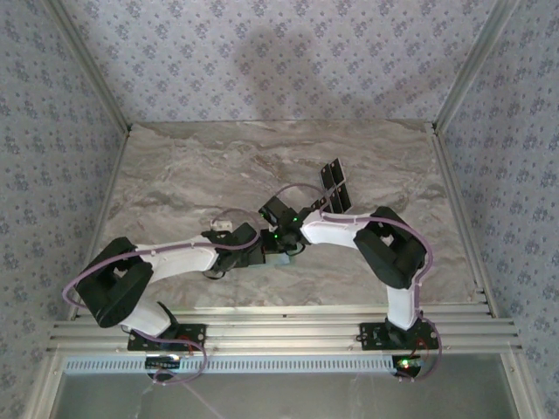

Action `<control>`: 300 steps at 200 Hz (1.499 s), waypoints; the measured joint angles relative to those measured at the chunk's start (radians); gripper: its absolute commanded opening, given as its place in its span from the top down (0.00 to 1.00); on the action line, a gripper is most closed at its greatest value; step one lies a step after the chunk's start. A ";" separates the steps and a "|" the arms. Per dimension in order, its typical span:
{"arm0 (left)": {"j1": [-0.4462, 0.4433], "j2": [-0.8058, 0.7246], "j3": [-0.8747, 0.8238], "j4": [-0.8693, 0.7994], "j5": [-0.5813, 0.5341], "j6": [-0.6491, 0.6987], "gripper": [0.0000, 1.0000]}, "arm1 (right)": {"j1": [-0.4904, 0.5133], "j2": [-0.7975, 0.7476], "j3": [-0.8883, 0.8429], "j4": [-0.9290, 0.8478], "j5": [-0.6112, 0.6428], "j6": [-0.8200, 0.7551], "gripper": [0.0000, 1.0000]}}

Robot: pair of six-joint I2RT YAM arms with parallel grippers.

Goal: Put the credit cards into the card holder
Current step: Insert the credit card into the card slot.

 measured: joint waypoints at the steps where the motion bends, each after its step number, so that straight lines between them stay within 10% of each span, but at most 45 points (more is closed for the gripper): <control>1: 0.000 0.000 0.000 0.000 0.000 0.000 0.01 | 0.000 0.000 0.000 0.000 0.000 0.000 0.99; 300: -0.005 -0.026 0.000 -0.040 -0.014 -0.004 0.01 | 0.003 -0.101 -0.079 0.053 -0.017 0.018 0.96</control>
